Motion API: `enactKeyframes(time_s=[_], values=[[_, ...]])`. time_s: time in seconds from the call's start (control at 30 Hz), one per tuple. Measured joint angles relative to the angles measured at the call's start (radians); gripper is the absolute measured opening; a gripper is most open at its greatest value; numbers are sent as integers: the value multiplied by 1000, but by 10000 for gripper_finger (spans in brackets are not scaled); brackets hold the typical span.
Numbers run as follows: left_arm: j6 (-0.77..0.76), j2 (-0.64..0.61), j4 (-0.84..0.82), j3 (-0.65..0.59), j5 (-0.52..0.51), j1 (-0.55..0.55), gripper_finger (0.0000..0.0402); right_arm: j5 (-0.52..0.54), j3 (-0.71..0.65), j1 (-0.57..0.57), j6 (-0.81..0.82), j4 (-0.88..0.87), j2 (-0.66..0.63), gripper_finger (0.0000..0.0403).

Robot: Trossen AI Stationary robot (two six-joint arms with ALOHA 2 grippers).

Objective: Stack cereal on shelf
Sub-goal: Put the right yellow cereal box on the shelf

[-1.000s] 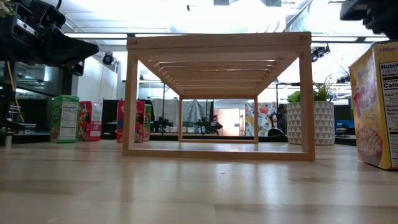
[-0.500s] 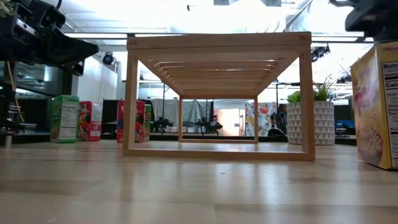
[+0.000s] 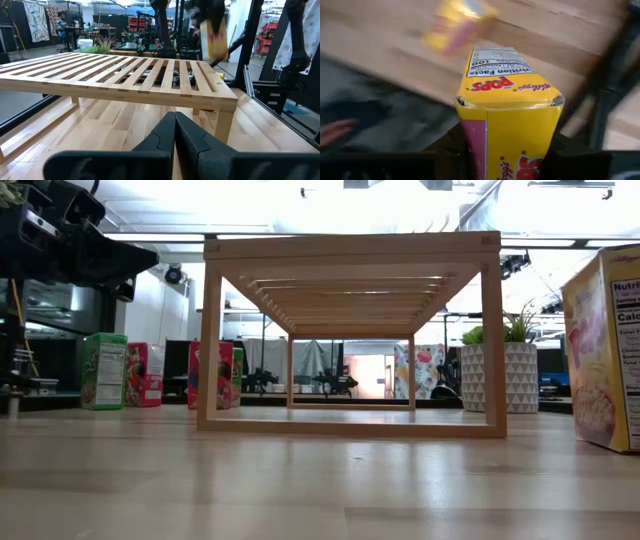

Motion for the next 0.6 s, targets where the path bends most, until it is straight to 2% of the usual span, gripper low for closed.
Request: enactKeyframes(time_s=[0.07, 0.17, 0.23, 0.27, 0.33, 0.4, 0.5, 0.6], values=[[0, 0, 0, 0, 0, 0, 1, 136, 92, -9, -40, 7, -35, 120], [0, 0, 0, 0, 0, 0, 1, 415, 221, -47, -138, 42, -60, 120], [0, 0, 0, 0, 0, 0, 1, 589, 301, -100, -281, 99, -57, 120], [0, 0, 0, 0, 0, 0, 1, 638, 337, -136, -368, 128, -48, 120], [0, 0, 0, 0, 0, 0, 1, 660, 414, -236, -551, 171, -14, 120], [0, 0, 0, 0, 0, 0, 1, 618, 494, -356, -701, 192, 37, 119], [0, 0, 0, 0, 0, 0, 1, 525, 614, -535, -839, 164, 133, 119], [0, 0, 0, 0, 0, 0, 1, 421, 715, -696, -914, 44, 241, 119]])
